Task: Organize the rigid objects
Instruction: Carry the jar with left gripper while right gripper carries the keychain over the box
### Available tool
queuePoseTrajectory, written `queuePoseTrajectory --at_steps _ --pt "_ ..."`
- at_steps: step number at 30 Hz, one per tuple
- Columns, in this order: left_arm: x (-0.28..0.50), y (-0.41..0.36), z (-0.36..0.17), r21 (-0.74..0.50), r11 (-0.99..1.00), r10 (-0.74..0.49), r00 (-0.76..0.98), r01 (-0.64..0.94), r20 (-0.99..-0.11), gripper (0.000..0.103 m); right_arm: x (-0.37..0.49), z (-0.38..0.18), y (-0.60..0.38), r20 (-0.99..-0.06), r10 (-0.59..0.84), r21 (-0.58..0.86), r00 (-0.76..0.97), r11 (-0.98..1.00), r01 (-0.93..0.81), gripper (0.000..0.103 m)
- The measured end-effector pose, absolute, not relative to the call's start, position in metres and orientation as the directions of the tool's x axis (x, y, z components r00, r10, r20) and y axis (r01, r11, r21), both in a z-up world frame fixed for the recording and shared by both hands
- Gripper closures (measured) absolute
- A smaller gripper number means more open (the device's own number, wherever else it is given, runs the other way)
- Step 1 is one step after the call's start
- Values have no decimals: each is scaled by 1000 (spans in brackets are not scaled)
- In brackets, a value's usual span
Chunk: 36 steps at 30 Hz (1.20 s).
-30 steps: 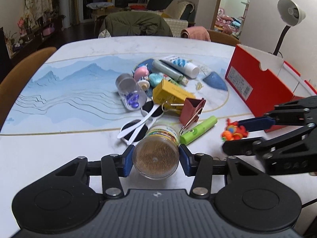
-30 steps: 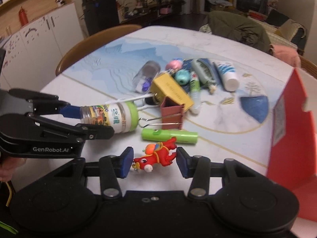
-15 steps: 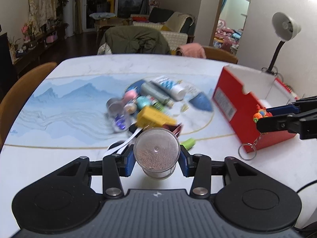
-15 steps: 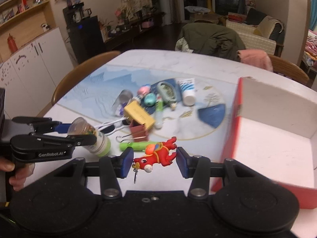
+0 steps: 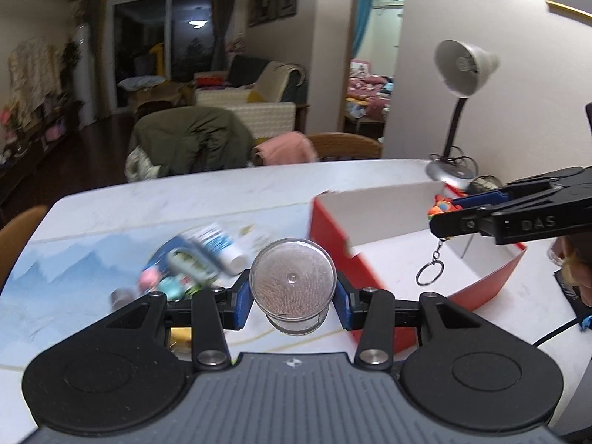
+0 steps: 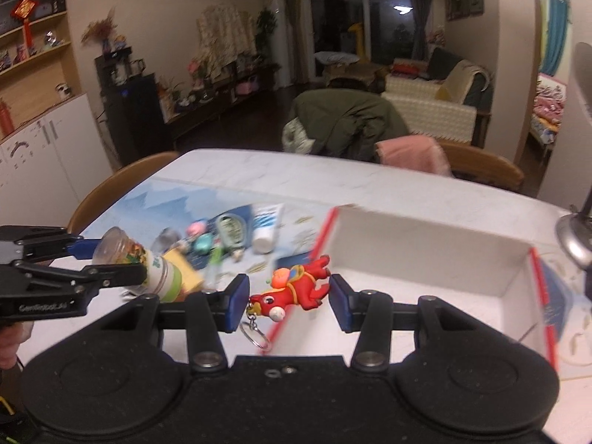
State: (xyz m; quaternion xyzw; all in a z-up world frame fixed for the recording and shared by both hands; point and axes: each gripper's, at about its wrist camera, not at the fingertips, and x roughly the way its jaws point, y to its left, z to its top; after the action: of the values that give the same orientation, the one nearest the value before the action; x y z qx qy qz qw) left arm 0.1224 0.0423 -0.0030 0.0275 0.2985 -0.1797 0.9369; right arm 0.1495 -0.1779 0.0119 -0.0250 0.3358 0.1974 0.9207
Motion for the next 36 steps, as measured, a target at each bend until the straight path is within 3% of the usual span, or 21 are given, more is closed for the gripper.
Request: queuePoseTrajectory --at_steps 12,29,36 --pt "178 -49 9 -84 885 -415 693 458 -590 60 184 -14 -266 -653 246 75 716 962 -261 57" --pt "249 -151 -58 -141 849 -443 541 509 -715 59 209 -82 -305 -775 205 40 598 960 -277 58" --pt "269 -158 -78 -228 853 -464 480 470 -745 59 216 -96 -301 -811 232 50 537 942 -331 58"
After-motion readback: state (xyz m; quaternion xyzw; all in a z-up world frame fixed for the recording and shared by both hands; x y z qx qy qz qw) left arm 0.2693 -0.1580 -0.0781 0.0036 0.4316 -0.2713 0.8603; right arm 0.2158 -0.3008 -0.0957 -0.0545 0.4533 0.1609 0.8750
